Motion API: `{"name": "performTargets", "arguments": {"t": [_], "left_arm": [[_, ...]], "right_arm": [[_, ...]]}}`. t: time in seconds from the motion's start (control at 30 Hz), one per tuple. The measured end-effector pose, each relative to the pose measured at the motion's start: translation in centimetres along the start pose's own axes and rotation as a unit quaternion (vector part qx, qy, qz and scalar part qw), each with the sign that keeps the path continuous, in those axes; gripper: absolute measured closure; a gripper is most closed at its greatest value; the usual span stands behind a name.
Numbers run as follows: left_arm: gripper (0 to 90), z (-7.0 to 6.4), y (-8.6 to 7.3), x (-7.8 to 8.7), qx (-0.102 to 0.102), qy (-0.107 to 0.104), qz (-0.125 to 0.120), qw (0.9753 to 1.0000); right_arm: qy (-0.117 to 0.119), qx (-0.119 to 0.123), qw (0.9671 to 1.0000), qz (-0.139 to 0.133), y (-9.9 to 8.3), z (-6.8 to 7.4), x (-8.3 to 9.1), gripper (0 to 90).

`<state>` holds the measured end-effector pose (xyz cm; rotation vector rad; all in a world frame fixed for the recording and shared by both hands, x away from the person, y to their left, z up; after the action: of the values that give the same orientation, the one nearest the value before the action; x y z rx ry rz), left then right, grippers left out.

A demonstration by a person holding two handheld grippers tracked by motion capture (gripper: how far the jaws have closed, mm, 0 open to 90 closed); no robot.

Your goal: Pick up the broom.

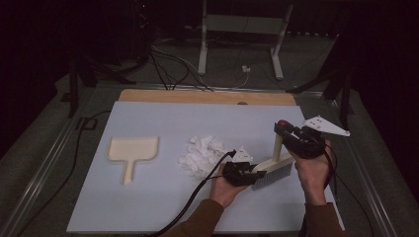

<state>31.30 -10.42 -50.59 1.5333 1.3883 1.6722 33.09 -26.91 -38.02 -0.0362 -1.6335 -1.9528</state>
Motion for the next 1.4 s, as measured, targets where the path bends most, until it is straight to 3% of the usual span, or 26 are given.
{"name": "performTargets", "arguments": {"t": [0.13, 0.17, 0.2, 0.23, 0.27, 0.33, 0.37, 0.5, 0.57, 0.8, 0.87, 0.97, 1.07, 1.23, 1.27, 1.4], "left_arm": [[70.3, -0.1, 0.0, 0.2, 0.003, -0.008, -0.004, 1.0], [70.4, -0.1, 0.1, 0.3, 0.003, -0.006, -0.005, 1.0], [70.4, -0.1, 0.2, 0.3, 0.002, -0.003, -0.005, 1.0], [70.4, 0.0, 0.3, 0.5, 0.004, -0.005, -0.007, 1.0], [70.4, 0.1, 0.3, 0.6, 0.007, -0.005, -0.011, 0.9999], [70.4, 0.3, 0.5, 1.0, 0.005, -0.001, -0.011, 0.9999], [70.4, 0.4, 0.6, 1.2, 0.005, 0.002, -0.01, 0.9999], [70.4, 0.8, 0.8, 2.2, 0.003, 0.008, -0.008, 0.9999], [70.4, 0.9, 0.9, 2.8, 0.0, 0.01, -0.008, 0.9999], [70.3, 1.5, 1.1, 4.7, -0.01, 0.009, -0.005, 0.9999], [70.3, 1.8, 1.1, 5.3, -0.012, 0.006, -0.002, 0.9999], [70.3, 2.3, 1.0, 6.3, -0.014, 0.007, -0.001, 0.9999], [70.3, 2.6, 0.9, 7.3, -0.017, 0.006, 0.001, 0.9998], [70.3, 3.3, 0.6, 8.9, -0.025, -0.001, 0.001, 0.9997], [70.3, 3.5, 0.6, 9.2, -0.028, -0.004, -0.001, 0.9996], [70.3, 3.9, 0.3, 10.3, -0.033, -0.017, -0.007, 0.9993]], "right_arm": [[-0.001, 0.014, 0.9999, -0.001, 0.1, 0.2, 0.2, 67.5], [0.003, 0.021, 0.9998, -0.002, 0.1, 0.4, 0.2, 58.9], [0.003, 0.021, 0.9998, -0.002, 0.1, 0.4, 0.2, 58.9], [0.01, 0.019, 0.9998, 0.001, 0.1, 0.5, 0.1, 46.3], [0.003, 0.017, 0.9998, 0.005, 0.1, 0.5, -0.1, 37.8], [0.0, 0.019, 0.9998, 0.007, 0.0, 0.5, -0.2, 33.4], [0.003, 0.022, 0.9997, 0.009, 0.0, 0.6, -0.4, 22.9], [0.0, 0.031, 0.9993, 0.02, -0.2, 0.8, -0.7, 12.3], [0.02, 0.037, 0.9982, 0.043, -0.5, 0.8, -1.1, 4.9], [0.052, 0.043, 0.9954, 0.068, -1.1, 0.8, -1.8, 2.1], [0.079, 0.044, 0.9924, 0.083, -1.3, 0.9, -2.1, 0.7], [0.094, 0.049, 0.9901, 0.092, -1.5, 0.8, -2.3, 0.0], [0.121, 0.058, 0.9851, 0.109, -1.9, 0.9, -2.7, 0.0], [0.142, 0.057, 0.9812, 0.116, -2.0, 1.0, -2.9, 0.0], [0.154, 0.056, 0.9786, 0.124, -2.2, 1.0, -3.1, 0.0], [0.161, 0.062, 0.9753, 0.138, -2.5, 1.1, -3.5, 0.0]]}}
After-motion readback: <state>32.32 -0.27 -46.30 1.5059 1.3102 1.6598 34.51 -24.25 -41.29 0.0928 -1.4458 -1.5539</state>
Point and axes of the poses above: each handheld gripper's, and its own axes: x roughly backward along the jaws, y roughly out of its top, z roughly to its left, the point moved 3 cm from there along -x, roughly forward along the jaws, and after that the axes turned 11 degrees about -x, right-handed, at the moved point
